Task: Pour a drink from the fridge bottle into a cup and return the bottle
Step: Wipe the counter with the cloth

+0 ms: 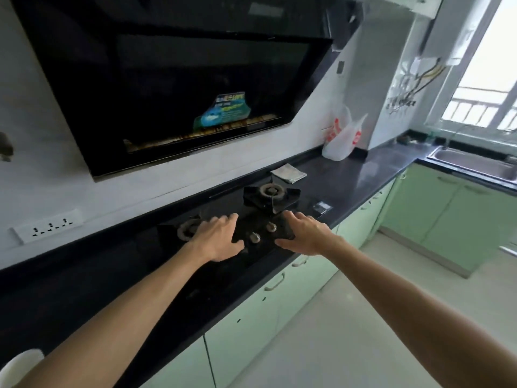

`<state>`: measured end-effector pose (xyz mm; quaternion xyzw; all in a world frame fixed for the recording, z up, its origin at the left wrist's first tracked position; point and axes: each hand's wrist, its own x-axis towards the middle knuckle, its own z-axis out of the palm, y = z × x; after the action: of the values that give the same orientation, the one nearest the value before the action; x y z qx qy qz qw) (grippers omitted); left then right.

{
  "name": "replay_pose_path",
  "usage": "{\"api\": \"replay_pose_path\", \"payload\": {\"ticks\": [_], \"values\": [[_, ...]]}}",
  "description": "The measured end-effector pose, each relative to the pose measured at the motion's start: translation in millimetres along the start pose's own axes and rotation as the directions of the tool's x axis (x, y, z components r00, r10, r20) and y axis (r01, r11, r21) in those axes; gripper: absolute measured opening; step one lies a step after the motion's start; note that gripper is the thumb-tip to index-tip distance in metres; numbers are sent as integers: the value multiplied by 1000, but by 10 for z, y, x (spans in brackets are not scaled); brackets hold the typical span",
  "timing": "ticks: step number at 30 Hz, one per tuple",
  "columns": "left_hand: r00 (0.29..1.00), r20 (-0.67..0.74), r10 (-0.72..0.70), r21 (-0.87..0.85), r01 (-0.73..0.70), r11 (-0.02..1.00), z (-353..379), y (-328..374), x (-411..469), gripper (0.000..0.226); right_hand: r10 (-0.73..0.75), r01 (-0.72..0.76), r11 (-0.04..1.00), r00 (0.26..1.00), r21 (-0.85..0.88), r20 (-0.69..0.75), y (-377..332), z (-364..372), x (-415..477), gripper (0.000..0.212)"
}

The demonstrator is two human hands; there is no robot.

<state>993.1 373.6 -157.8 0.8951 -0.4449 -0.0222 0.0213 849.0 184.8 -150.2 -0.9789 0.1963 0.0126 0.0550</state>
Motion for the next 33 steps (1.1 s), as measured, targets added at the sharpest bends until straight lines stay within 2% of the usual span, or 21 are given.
{"api": "replay_pose_path", "payload": {"ticks": [9, 18, 23, 33], "values": [[979, 23, 202, -13, -202, 979, -11, 1015, 572, 68, 230, -229, 973, 972, 25, -44, 897, -132, -458, 79], [912, 26, 409, -6, -409, 913, 41, 1830, 1343, 74, 484, -482, 875, 874, 53, -42, 1675, -228, -596, 84], [880, 39, 474, 4, -474, 880, -12, 2020, 1835, 67, 550, -547, 835, 834, 55, -51, 1973, -305, -420, 82], [822, 24, 568, 47, -569, 821, -171, 2275, 2768, 68, 618, -612, 786, 782, 91, -81, 2355, -394, 14, 85]]}}
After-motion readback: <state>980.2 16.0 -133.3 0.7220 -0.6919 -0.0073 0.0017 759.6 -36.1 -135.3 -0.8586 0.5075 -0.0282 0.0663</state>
